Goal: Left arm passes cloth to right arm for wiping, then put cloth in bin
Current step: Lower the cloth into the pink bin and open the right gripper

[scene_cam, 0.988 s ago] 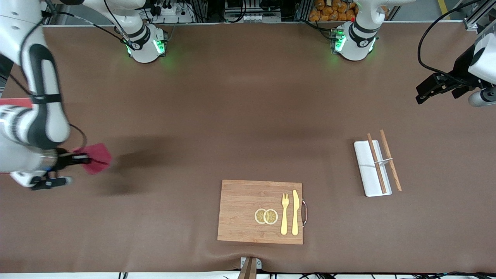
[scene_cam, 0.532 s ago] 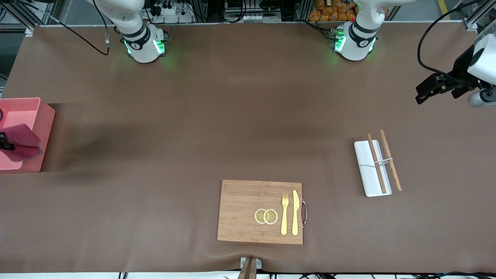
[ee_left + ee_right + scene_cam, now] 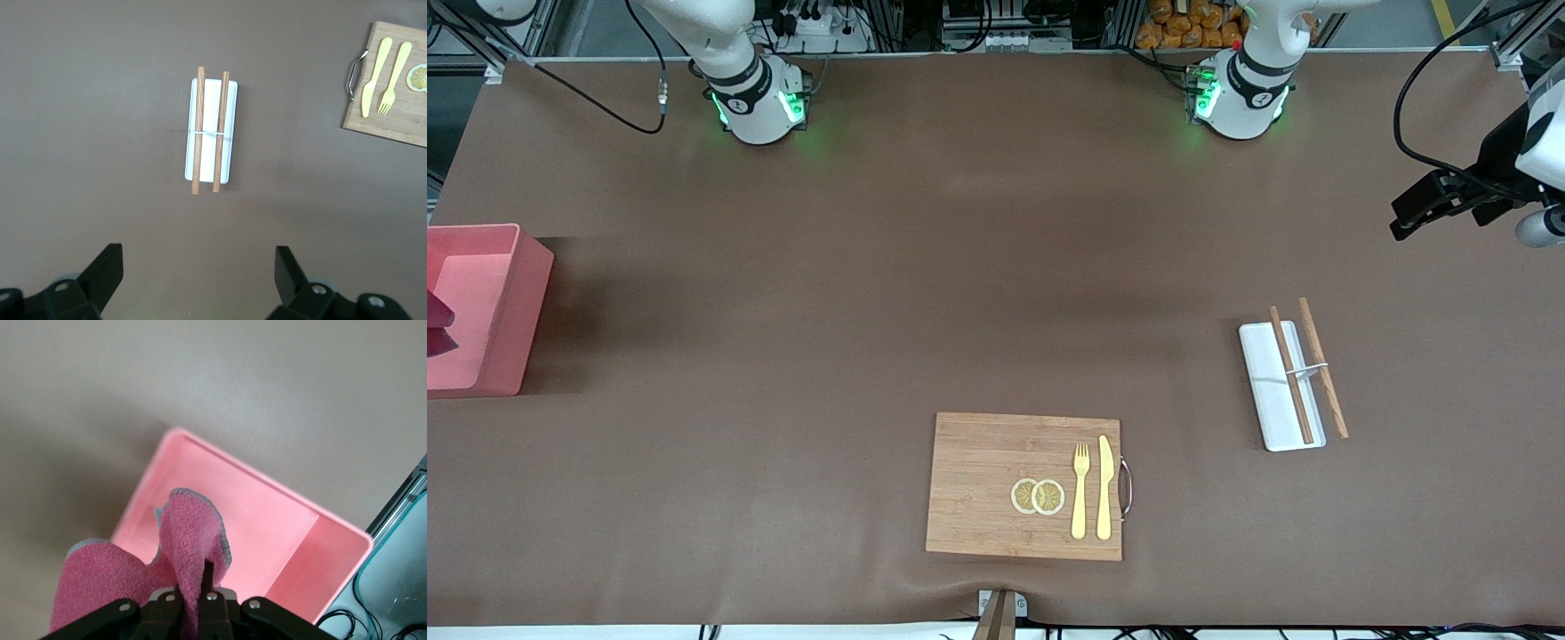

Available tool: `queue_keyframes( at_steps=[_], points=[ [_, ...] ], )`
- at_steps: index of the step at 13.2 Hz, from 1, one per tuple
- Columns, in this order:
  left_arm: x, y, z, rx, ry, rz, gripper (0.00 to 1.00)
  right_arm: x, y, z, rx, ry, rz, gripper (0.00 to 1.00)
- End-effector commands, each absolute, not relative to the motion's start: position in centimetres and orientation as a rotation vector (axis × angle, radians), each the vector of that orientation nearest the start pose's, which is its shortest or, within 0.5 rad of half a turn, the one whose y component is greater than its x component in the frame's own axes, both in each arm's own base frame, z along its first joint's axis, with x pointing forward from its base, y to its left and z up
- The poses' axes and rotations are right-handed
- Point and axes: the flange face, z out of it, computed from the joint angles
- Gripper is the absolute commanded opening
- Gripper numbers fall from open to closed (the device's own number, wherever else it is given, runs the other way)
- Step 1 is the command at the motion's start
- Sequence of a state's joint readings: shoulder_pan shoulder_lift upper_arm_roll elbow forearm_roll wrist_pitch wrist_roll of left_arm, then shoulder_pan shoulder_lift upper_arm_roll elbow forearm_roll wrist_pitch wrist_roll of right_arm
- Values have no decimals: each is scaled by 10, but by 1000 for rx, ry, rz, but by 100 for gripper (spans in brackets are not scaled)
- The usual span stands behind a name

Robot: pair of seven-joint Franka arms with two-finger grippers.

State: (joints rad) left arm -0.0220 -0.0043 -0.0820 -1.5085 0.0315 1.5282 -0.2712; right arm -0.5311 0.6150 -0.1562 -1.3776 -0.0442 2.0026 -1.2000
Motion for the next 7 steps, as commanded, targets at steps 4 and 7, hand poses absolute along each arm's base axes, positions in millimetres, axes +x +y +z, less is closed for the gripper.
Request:
queue_keyframes(
  at_steps=[4,7],
  points=[
    [545,-51,655,-3086,-234,-73,100,547,-493,286,-3084,-889,165,78],
    [545,-50,655,-3088,-236,-72,100,547,-487,287,-3043,-806,83,100]
  ],
)
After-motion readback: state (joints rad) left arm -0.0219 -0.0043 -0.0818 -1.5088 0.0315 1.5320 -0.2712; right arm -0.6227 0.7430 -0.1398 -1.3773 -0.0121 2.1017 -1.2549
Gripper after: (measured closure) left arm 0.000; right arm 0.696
